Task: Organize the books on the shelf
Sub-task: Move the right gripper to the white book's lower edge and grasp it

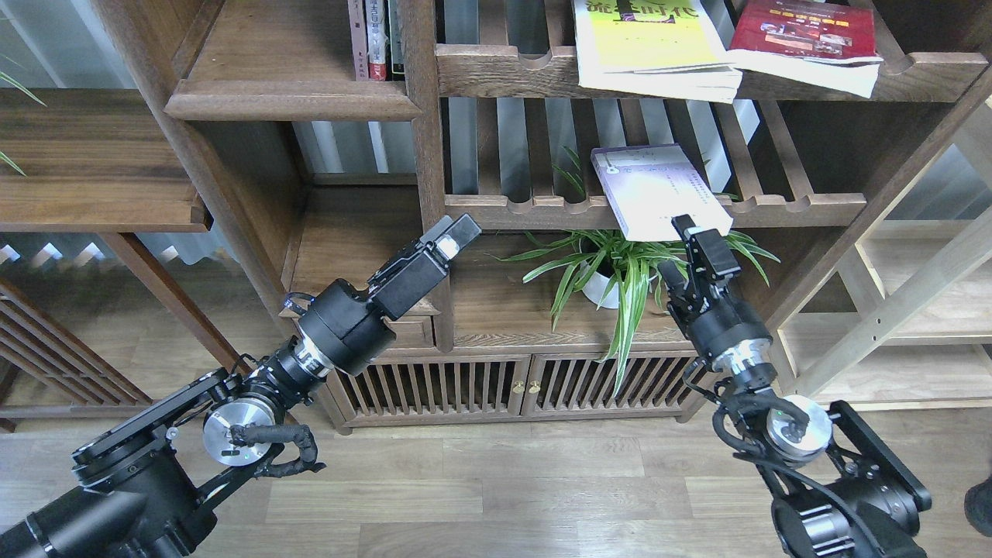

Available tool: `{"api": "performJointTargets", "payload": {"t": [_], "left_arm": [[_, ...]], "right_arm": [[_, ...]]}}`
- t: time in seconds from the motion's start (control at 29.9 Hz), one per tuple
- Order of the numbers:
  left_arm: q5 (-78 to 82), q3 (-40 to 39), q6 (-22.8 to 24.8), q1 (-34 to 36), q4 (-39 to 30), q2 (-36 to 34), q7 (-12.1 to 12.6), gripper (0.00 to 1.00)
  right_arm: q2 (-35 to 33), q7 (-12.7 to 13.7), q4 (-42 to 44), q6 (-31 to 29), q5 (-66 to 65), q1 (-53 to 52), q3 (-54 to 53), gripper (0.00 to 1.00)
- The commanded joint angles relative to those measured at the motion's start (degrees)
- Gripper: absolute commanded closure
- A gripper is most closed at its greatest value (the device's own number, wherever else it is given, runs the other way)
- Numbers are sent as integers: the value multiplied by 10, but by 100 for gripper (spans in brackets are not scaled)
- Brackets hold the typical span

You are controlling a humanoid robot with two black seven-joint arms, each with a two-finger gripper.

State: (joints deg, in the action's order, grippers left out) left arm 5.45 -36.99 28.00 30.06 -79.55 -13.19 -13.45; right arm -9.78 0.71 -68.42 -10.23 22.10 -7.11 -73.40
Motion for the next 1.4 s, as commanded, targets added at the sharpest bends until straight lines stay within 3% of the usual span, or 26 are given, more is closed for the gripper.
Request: {"api": "performJointTargets", "payload": {"t": [0.0, 0.27, 0.47, 0.77, 1.17, 1.37], "left_arm": [[22, 1, 0, 0, 0, 0, 1, 0], [49, 2, 0, -2, 0, 4, 0, 0], [49, 1, 0, -8, 2, 4, 0, 0], [49, 1, 0, -8, 4, 4, -1, 0], [49, 1, 0, -17, 4, 4, -1, 0], [49, 1, 0, -17, 4, 4, -1, 0]], "right_arm": [[13, 0, 32, 3, 3, -24, -1, 8], [27, 0, 84, 40, 28, -77, -3, 12], [29, 1, 116, 41, 39, -101, -8, 24], [29, 1, 158, 42, 39, -126, -7, 24], [35, 0, 189, 41, 39, -143, -5, 39], [35, 0, 199, 42, 37, -153, -4, 40]]}}
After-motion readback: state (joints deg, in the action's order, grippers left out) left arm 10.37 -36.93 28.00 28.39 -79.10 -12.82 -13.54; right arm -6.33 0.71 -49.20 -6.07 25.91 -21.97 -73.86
